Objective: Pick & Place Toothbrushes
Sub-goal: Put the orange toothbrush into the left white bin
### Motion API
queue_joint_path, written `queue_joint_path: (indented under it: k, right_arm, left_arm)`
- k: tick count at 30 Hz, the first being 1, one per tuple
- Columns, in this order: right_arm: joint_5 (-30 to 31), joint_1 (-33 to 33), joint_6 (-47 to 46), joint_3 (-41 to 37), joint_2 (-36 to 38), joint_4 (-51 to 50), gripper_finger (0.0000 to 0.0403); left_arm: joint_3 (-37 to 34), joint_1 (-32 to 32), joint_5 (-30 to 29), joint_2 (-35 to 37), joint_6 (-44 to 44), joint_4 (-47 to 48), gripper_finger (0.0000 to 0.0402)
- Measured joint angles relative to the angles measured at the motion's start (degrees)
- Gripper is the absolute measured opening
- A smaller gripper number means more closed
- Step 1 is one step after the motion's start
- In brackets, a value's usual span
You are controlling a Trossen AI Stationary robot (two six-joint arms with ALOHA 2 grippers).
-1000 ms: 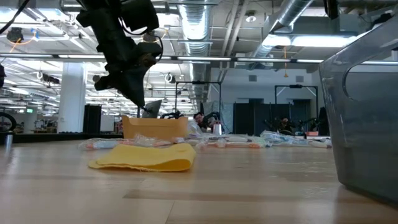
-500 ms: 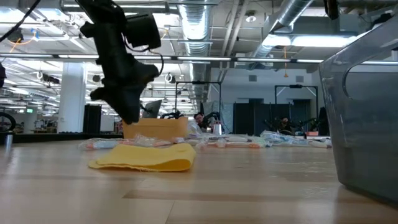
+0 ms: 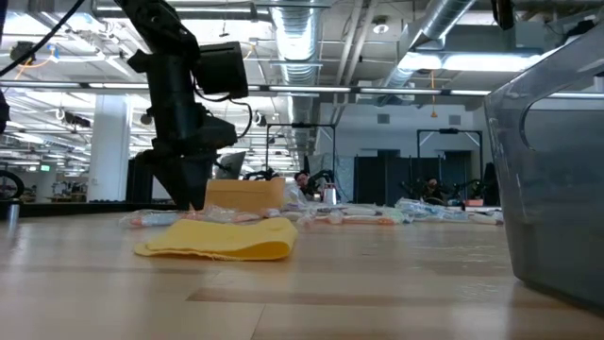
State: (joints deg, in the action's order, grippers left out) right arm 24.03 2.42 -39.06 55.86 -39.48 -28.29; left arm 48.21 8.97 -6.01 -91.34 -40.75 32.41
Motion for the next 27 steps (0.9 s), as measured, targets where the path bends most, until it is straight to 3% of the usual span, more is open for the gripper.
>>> queue_joint_path:
  k: [19,27]
  right_arm:
    - [0.0,0.0,0.0,0.0,0.0,0.0,0.0017]
    - [0.0,0.0,0.0,0.0,0.0,0.0,0.0017]
  left_arm:
    - [0.2,0.0,-0.6,-3.9,0.2,0.0,0.0156]
    - [0.1,0.0,-0.7,-3.9,0.2,0.3,0.0118]
